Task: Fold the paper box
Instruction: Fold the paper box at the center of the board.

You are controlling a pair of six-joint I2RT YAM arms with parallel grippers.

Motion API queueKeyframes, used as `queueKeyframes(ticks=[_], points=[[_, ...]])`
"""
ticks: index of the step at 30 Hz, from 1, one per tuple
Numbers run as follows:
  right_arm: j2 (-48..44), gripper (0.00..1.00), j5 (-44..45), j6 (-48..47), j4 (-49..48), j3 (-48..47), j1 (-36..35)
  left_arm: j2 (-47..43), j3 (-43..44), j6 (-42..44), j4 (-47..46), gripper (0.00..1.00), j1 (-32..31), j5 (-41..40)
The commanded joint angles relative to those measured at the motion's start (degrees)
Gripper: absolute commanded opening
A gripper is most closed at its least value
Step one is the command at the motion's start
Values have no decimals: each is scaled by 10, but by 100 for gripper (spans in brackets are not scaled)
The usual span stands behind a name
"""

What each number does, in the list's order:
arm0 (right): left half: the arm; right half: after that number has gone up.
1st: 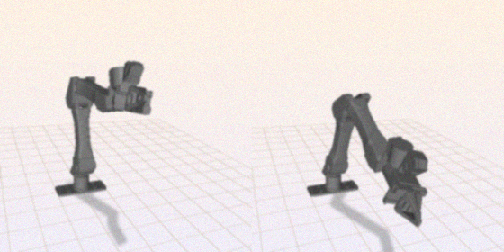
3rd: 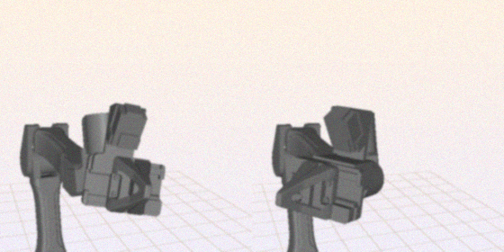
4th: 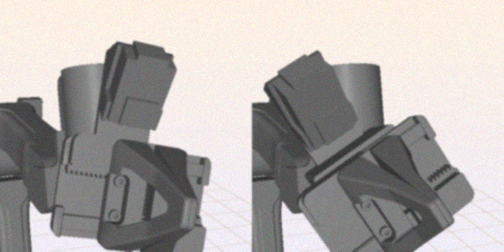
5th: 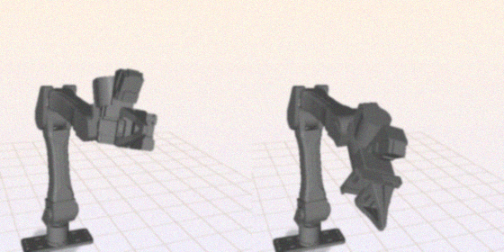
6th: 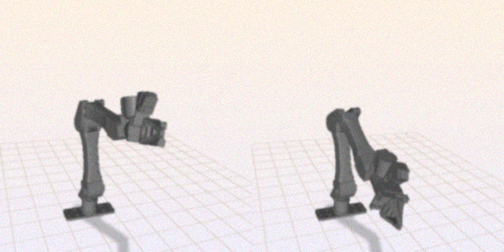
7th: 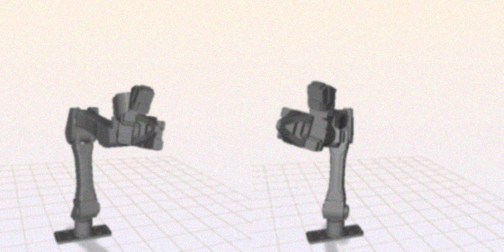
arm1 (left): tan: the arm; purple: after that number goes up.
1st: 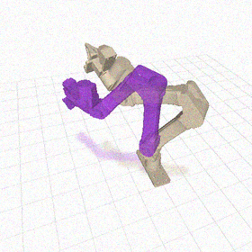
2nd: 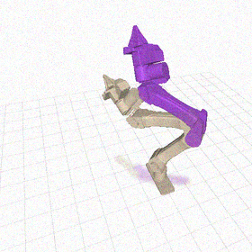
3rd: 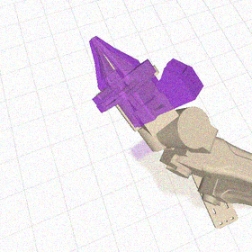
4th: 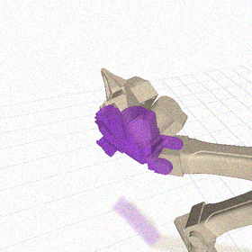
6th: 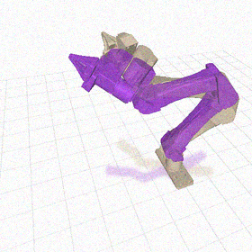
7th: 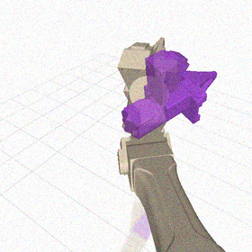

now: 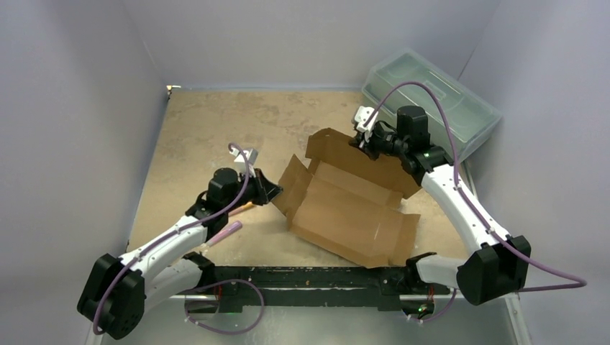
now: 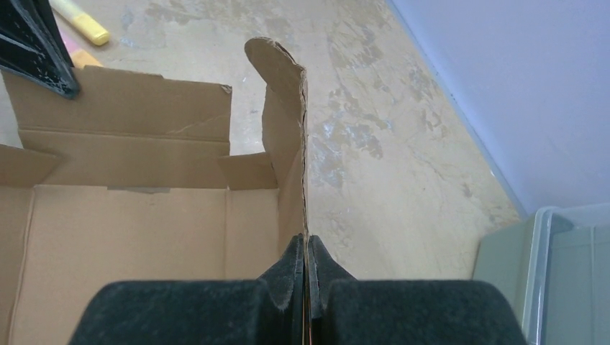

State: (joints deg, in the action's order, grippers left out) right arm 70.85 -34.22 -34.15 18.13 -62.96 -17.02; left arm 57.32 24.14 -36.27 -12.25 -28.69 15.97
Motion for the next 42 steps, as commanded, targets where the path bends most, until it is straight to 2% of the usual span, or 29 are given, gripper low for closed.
queueKeyframes(ticks=[1, 12, 33, 42], points=[[-8, 0, -33, 0, -16, 9, 8, -36, -2, -9, -4, 0, -7, -19], [0, 0, -64, 15, -29, 25, 9, -39, 20, -8, 14, 0, -19, -31], [5, 0, -67, -2, -15, 28, 9, -45, 5, 12, -23, 0, -28, -25], [12, 0, -79, -25, -1, 30, 9, -46, 16, 27, 11, 0, -28, -19]])
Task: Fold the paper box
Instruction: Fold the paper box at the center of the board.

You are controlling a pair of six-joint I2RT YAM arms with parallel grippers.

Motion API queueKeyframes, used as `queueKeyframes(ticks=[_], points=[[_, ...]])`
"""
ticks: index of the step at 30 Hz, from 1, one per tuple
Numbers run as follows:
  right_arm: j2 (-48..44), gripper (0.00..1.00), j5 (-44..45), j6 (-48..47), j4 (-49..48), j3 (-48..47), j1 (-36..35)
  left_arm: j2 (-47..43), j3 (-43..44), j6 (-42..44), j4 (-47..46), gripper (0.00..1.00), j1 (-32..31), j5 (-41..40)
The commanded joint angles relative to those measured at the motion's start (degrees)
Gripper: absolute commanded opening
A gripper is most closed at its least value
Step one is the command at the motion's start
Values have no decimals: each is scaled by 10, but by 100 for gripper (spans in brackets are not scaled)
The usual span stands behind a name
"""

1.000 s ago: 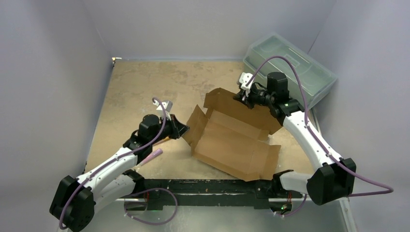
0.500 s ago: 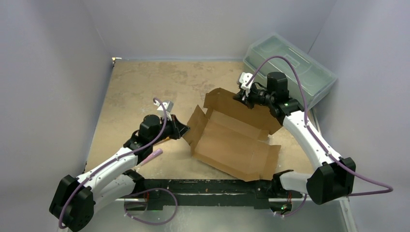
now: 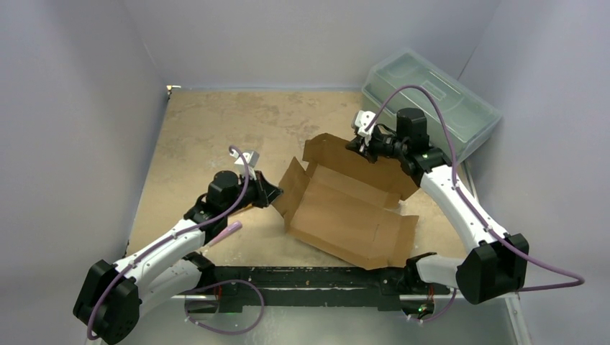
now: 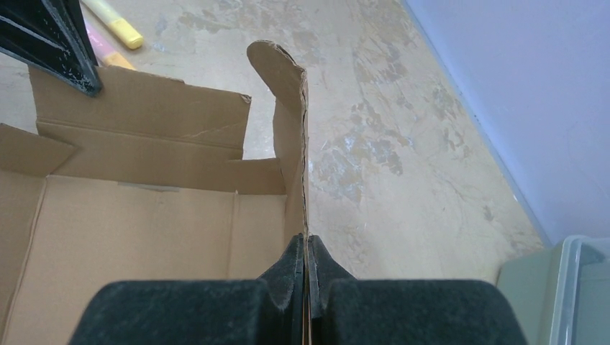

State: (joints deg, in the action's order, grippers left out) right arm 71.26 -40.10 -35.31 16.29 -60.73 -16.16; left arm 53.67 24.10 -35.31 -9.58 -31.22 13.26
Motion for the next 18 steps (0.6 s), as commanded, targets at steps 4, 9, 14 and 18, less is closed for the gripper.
queueKeyframes(ticks=[4, 9, 14, 18], points=[[13, 0, -24, -9, 16, 7, 1, -7, 36, 37, 11, 0, -2, 12], [6, 0, -19, -5, 10, 12, 0, -13, 31, 34, 6, 0, -2, 13], [-5, 0, -2, 6, 0, 16, 1, -16, 30, 31, -6, 0, -3, 9], [-7, 0, 1, 9, -1, 15, 0, -11, 38, 39, -9, 0, -5, 2]])
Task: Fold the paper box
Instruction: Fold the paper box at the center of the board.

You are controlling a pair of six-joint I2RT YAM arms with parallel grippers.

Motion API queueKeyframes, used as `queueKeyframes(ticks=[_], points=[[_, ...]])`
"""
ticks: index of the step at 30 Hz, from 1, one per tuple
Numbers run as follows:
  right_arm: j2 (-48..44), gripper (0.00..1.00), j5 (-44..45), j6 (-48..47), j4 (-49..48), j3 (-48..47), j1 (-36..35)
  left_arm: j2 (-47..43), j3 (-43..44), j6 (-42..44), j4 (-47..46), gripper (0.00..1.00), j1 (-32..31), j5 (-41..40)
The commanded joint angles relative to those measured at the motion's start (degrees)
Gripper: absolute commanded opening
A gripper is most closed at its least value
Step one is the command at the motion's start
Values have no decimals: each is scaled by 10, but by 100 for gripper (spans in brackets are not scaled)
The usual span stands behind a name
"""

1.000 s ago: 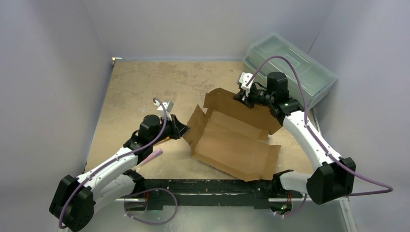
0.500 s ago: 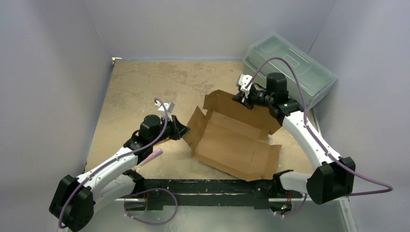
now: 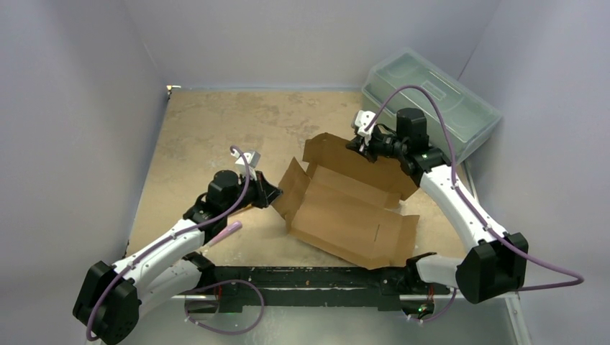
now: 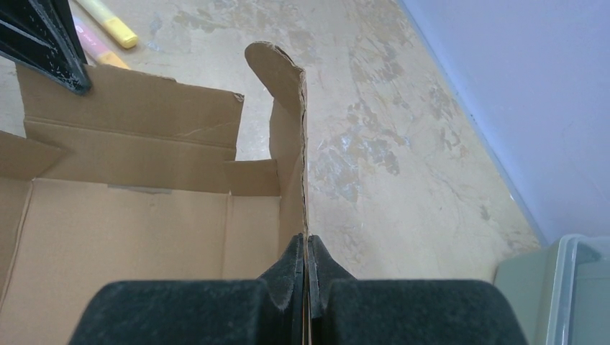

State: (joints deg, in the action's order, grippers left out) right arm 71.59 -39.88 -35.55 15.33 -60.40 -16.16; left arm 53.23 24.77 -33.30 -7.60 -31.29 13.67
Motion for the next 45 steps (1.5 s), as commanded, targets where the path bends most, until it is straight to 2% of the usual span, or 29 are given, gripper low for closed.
queueKeyframes(ticks=[1, 16, 31, 35, 40, 45], points=[[-13, 0, -3, 11, 8, 12, 1, -1, 36, 21, -28, 0, -5, -2], [-68, 0, -72, 68, -5, 1, 17, 83, 112, 124, 25, 0, -50, -151], [-63, 0, -133, 113, 13, -66, 18, 89, 55, 180, -129, 0, -50, -166], [-62, 0, -174, 209, -52, -42, 28, 102, 32, 193, -193, 0, -51, -181], [-73, 0, -139, 266, -122, 10, 46, 122, 13, 205, -241, 0, -50, -187], [-70, 0, -150, 372, -207, 46, 64, 110, -19, 210, -267, 0, -52, -185]])
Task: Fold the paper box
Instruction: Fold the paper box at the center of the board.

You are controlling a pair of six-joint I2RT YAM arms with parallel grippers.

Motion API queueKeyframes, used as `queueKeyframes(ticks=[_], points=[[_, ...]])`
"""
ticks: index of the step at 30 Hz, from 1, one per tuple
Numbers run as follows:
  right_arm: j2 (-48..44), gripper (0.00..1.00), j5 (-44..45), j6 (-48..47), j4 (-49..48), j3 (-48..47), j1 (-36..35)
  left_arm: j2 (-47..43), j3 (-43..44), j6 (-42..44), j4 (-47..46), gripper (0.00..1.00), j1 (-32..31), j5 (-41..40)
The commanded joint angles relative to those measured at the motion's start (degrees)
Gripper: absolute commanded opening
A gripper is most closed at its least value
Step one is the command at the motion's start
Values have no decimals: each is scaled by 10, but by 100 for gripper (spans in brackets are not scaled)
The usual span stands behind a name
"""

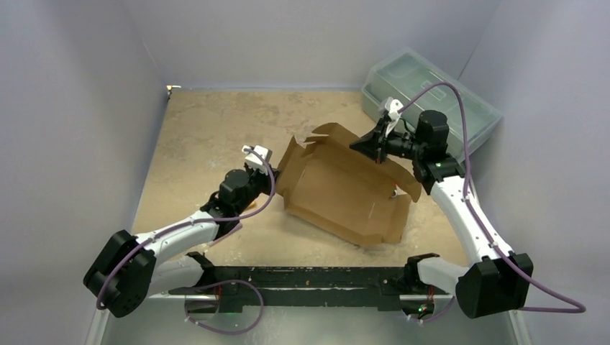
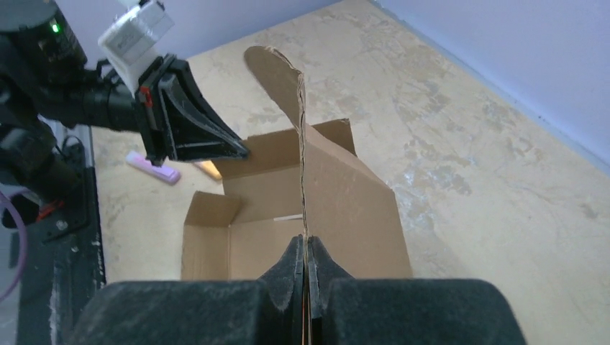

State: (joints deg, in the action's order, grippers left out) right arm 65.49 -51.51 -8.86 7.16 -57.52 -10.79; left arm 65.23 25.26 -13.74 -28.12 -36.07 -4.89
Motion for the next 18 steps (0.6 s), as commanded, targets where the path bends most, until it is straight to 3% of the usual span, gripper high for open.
queueKeyframes(ticks=[1, 10, 18], points=[[-6, 0, -45, 126, -142, 25, 11, -13, -31, 16, -69, 0, -3, 1], [6, 0, -85, 235, -259, 71, 10, -32, -75, 46, -125, 0, -4, 27], [-3, 0, -29, 217, -229, 63, 10, -64, -107, 63, -168, 0, -8, 69]])
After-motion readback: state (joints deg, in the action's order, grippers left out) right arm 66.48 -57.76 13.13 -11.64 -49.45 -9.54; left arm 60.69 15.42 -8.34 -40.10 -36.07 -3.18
